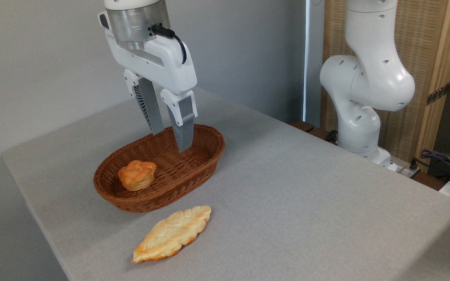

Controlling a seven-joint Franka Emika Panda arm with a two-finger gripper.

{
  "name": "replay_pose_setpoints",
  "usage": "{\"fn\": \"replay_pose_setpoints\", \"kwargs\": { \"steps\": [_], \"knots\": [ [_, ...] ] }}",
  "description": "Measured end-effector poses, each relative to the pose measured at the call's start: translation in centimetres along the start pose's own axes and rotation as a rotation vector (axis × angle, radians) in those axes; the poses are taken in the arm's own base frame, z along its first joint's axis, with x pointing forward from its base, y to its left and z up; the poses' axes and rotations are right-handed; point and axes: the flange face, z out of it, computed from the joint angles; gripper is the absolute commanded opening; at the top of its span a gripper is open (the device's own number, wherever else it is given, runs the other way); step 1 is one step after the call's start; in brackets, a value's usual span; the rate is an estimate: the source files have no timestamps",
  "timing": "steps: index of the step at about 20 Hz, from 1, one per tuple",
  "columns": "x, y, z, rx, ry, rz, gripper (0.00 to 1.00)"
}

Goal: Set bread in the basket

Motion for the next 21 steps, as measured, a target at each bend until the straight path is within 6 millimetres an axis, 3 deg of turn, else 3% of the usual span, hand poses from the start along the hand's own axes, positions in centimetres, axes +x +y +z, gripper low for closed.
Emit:
{"fn": "replay_pose_setpoints", "kwargs": {
  "steps": [21],
  "knots": [
    [0.47, -0.36, -0.84, 0.035, 0.044, 0.022, 1.00]
  ]
}}
